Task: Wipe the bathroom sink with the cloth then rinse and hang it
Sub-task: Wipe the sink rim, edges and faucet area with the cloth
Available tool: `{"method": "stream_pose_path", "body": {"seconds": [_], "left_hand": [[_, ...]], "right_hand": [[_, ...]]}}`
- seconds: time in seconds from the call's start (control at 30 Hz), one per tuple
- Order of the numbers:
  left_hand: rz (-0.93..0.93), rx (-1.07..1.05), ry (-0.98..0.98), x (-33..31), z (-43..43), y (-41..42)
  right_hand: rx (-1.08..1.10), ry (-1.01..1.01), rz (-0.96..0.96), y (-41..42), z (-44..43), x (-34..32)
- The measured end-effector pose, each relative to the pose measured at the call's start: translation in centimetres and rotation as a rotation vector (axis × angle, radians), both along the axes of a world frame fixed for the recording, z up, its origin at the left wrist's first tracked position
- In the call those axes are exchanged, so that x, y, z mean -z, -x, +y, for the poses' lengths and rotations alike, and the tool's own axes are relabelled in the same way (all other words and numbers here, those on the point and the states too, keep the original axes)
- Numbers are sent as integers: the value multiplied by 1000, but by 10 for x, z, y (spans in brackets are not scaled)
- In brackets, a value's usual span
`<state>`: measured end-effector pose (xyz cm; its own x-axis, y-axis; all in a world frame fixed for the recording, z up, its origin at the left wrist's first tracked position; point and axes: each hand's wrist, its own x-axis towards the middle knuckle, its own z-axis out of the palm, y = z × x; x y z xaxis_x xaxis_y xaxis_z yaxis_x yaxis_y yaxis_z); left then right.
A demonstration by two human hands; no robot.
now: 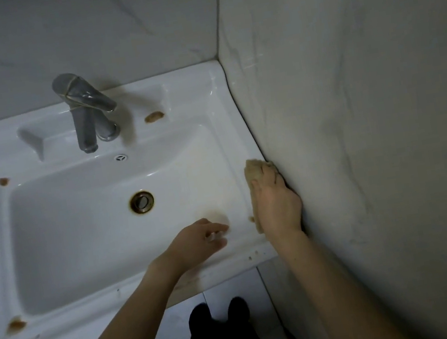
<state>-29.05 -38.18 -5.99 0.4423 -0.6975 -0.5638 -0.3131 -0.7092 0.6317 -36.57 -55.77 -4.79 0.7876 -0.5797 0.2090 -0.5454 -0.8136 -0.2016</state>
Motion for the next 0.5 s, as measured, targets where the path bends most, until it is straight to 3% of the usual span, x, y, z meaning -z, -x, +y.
{"method": "stream_pose_path", "body": {"seconds": [0.2,0.3,0.5], "left_hand": [[5,7,8,-7,0,1],[11,0,25,-5,2,-1],[71,-55,53,8,7,-3]], "right_hand": [[81,87,75,19,4,8],[-69,292,209,-24,-13,19],[-179,317,284,-129,-46,18]]}}
